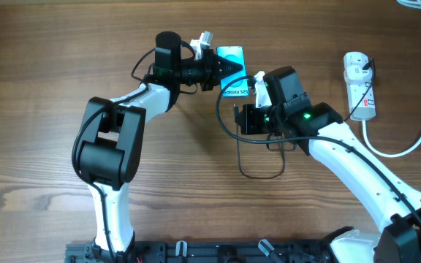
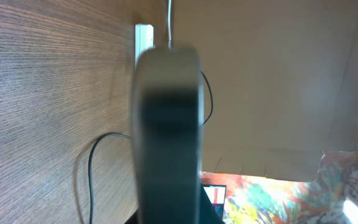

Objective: Plug charger to phone and switch on socket

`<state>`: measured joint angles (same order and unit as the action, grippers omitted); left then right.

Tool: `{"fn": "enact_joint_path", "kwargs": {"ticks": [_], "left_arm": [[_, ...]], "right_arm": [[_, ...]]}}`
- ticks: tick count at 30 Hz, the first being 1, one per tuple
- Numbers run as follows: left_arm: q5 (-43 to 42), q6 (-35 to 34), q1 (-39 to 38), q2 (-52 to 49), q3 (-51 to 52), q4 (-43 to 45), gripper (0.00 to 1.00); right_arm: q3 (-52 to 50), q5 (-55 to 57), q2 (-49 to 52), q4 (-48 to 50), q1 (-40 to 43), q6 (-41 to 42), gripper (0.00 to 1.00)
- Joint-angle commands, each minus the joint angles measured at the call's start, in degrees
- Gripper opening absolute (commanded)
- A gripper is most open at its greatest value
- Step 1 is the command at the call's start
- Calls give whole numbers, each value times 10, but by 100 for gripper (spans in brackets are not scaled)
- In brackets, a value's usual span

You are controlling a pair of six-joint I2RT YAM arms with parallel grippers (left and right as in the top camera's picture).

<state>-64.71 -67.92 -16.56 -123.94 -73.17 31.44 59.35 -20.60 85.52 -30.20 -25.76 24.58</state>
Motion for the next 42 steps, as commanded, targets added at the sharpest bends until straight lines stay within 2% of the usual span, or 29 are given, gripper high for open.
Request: {"fn": "enact_joint_path", "kwargs": {"ticks": [1,42], "left_arm": [[-1,15,-1,1,-10,4,4],[-1,17,-1,1,-10,4,4]], "right_arm": [[-1,-10,5,8,0,-3,4],[-1,27,5,30,0,15,4]]}}
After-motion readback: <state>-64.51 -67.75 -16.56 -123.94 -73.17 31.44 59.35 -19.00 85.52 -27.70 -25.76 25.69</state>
